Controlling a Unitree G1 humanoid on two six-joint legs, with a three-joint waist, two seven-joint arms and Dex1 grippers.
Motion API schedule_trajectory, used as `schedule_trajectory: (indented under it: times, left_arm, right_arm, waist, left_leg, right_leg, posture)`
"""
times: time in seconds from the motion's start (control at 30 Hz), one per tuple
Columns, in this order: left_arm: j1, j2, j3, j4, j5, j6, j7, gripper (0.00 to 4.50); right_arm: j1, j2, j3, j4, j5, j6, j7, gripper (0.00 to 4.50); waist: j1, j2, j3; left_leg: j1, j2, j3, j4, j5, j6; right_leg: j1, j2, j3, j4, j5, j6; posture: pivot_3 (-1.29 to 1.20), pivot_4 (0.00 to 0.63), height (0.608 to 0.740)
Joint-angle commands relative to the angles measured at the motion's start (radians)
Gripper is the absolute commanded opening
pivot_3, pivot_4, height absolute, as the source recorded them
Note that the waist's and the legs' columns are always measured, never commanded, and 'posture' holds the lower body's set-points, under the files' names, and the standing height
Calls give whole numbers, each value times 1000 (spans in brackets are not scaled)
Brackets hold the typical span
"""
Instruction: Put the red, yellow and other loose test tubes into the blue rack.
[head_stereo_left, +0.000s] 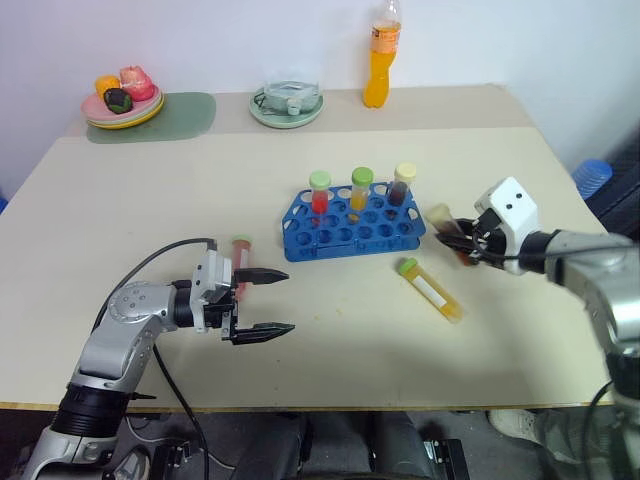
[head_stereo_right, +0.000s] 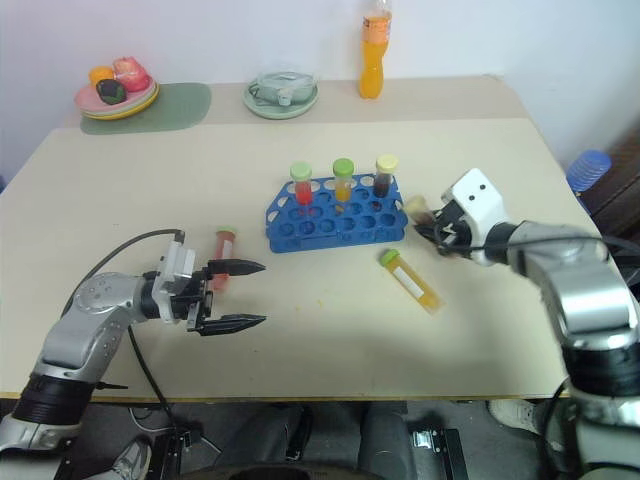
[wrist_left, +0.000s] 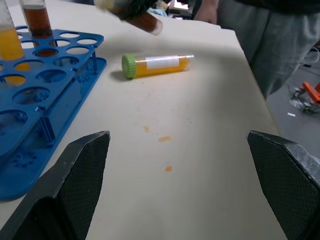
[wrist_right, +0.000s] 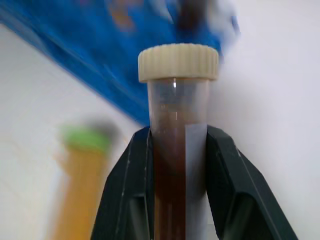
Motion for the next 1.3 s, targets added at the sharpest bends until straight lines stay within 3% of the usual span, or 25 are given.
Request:
schedule_trajectory:
  times: [0.03, 0.27, 0.4, 0.57, 0.83, 1.3]
  left_arm:
    - [5, 7, 19, -23, -21, -3, 0, 4500]
    - [-20, 3, 10, -7, -19, 5, -1, 4500]
    - [-35, 4, 12, 4, -18, 6, -3, 4500]
    - [-40, 5, 10, 6, -17, 6, -5, 4500]
    - [-29, 11, 20, -21, -23, 21, 4, 4500]
    - [-5, 16, 28, -61, -31, 41, 29, 4500]
  right_arm:
    - [-7, 149, -75, -48, 73, -185, -57, 864]
    - [-6, 419, -17, 50, 11, -479, -189, 864]
    - [0, 495, -7, 161, -44, -647, -237, 864]
    - [3, 522, 4, 364, -86, -848, -231, 864]
    - [-60, 550, 24, 583, -118, -997, -250, 864]
    - [-86, 583, 76, 660, -118, -1045, -246, 864]
  waist:
    - [-1, 0, 0]
    - [1, 0, 0]
    - [-2, 1, 0]
    - [-6, 1, 0]
    - [-29, 1, 0]
    - [-28, 2, -1]
  left_leg:
    - [0, 0, 0, 0, 0, 0]
    - [1, 1, 0, 0, 0, 0]
    - [1, 2, 0, 0, 0, -1]
    - [2, 3, 1, 0, 0, -1]
    - [4, 6, 2, -2, 0, -2]
    - [6, 7, 3, -3, 0, -3]
  right_leg:
    - [0, 0, 0, 0, 0, 0]
    - [0, 5, 1, 0, 0, 0]
    - [0, 7, 2, 1, 1, -1]
    - [-1, 10, 5, 1, 1, -1]
    - [-1, 14, 9, 1, 1, -2]
    - [0, 15, 11, 1, 2, -3]
  posture:
    - [0, 150, 740]
    - [0, 150, 740]
    - [0, 150, 740]
    - [0, 150, 740]
    - [0, 150, 740]
    - [0, 150, 740]
